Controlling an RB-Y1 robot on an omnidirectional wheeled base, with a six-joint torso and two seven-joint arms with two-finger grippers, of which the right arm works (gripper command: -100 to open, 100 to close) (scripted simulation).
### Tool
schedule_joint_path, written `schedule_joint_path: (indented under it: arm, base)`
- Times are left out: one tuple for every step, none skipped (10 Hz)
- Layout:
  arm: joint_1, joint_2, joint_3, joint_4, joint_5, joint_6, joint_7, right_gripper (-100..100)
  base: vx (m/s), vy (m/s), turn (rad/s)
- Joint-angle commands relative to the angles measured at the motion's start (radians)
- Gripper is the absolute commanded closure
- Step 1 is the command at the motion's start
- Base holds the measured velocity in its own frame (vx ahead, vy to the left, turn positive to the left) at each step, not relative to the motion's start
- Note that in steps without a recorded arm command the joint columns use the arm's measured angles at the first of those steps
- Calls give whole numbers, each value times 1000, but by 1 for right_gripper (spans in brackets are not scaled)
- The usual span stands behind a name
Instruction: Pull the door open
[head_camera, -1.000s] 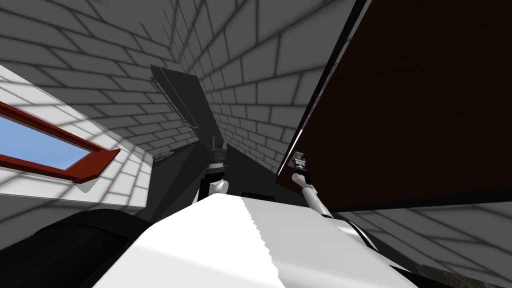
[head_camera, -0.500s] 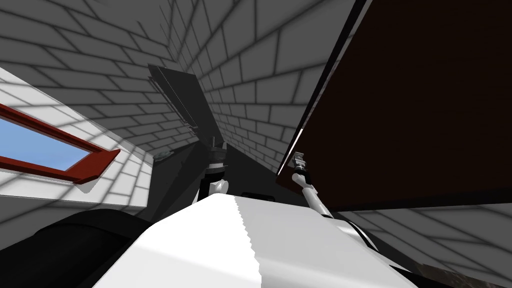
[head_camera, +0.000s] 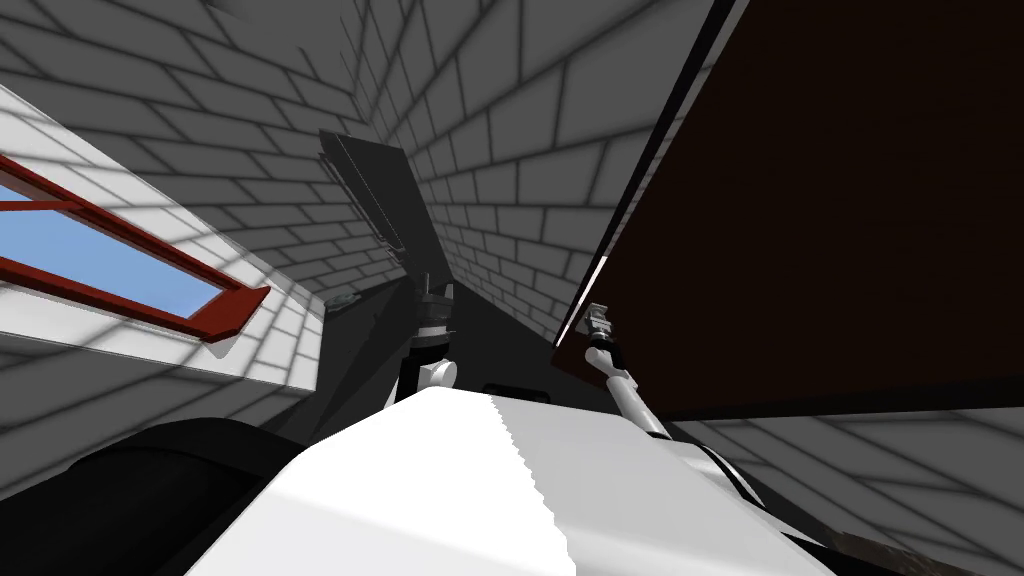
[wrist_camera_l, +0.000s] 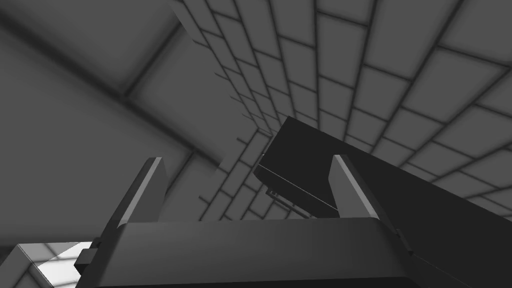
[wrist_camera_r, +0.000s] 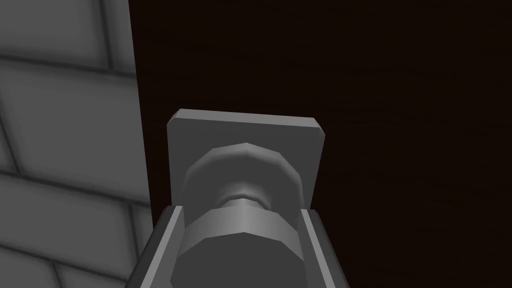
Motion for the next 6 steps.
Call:
schedule_joint_path:
  arm:
    - [5,-9,22,-1,2,0,-22,100]
    - [11,-20,38,-9,2,2,-40,100]
    - [16,-27,49,-15,3,3,-52,100]
    - [22,-38,65,-23,4,5,-69,100]
    - [25,-44,75,-28,4,6,-79,100]
    - [31,-54,89,-36,5,8,-95,100]
  base:
    - [-193,-24,125]
    - [-247,-61,156]
    - [-265,-77,143]
    - [-283,-67,174]
    - [-264,-74,125]
    - [-221,-45,130]
